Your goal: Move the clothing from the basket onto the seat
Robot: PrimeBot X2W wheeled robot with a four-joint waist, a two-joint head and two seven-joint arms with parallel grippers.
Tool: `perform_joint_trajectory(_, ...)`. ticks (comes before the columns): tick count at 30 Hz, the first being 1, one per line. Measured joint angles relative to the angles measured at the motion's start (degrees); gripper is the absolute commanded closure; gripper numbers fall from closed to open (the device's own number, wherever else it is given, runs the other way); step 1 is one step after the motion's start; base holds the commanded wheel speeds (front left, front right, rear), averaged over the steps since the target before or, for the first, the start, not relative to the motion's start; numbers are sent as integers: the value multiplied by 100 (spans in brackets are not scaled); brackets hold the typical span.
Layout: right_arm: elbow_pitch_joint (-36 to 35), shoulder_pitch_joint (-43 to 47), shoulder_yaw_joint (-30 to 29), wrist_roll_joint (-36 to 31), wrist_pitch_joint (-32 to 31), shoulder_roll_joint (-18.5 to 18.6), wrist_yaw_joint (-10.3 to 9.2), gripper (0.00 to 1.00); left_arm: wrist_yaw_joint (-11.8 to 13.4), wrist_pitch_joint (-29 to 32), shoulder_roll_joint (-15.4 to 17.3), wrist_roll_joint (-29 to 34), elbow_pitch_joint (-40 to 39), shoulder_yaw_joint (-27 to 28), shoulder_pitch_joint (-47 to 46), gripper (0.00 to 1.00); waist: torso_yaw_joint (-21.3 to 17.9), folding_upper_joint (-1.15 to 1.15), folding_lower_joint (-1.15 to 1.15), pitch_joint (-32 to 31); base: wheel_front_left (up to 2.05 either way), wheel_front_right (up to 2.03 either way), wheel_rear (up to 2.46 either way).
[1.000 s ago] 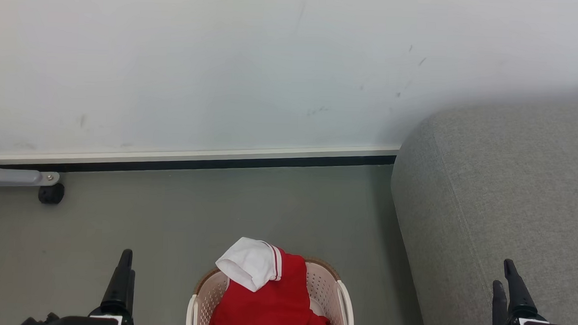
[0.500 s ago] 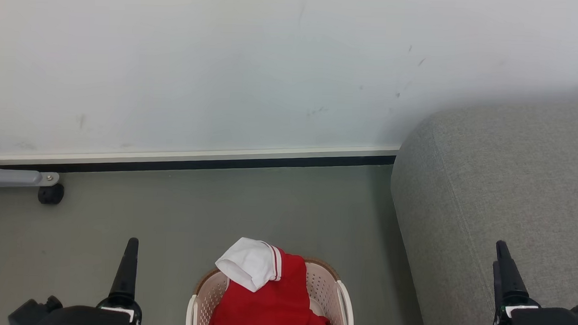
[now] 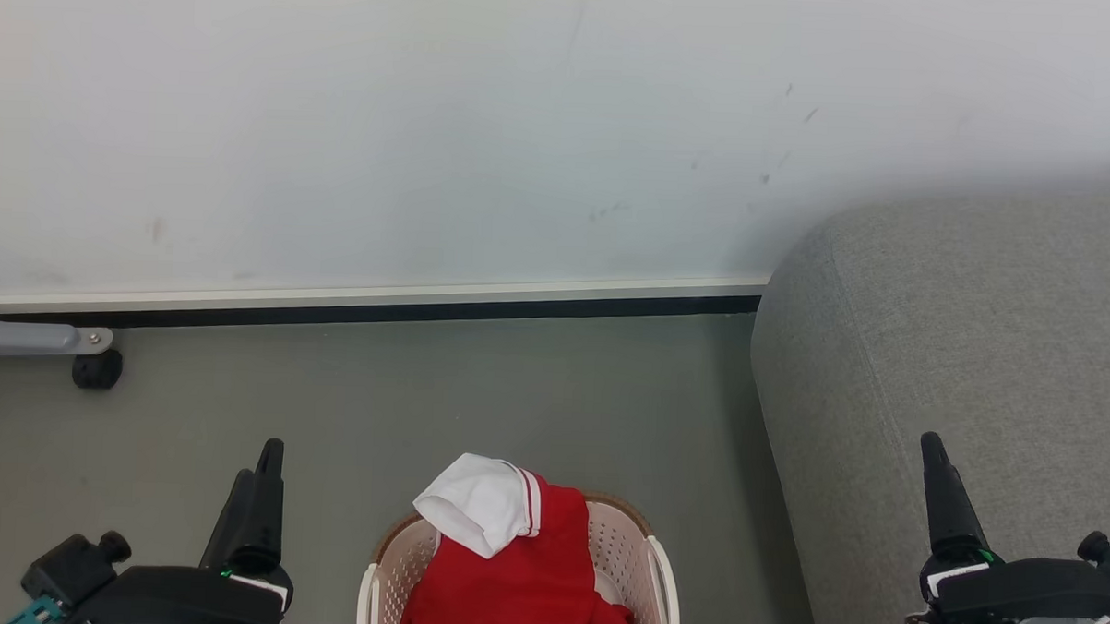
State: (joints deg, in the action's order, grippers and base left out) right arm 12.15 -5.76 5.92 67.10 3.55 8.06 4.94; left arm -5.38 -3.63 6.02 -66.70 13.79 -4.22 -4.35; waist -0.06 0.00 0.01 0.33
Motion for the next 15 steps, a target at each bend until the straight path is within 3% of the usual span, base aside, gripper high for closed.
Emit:
perform_joint_trajectory(8,-10,-98,346,-831,160,218,-197,0,172,-155,160,842,-31,-229,-25,0,5,0,0,16,0,0,0)
perform_joint_trajectory(15,35,-195,647,-1371,282,354,-252,0,342,-270,275,1524,-32,-410,-103,0,11,0,0,27,0,0,0)
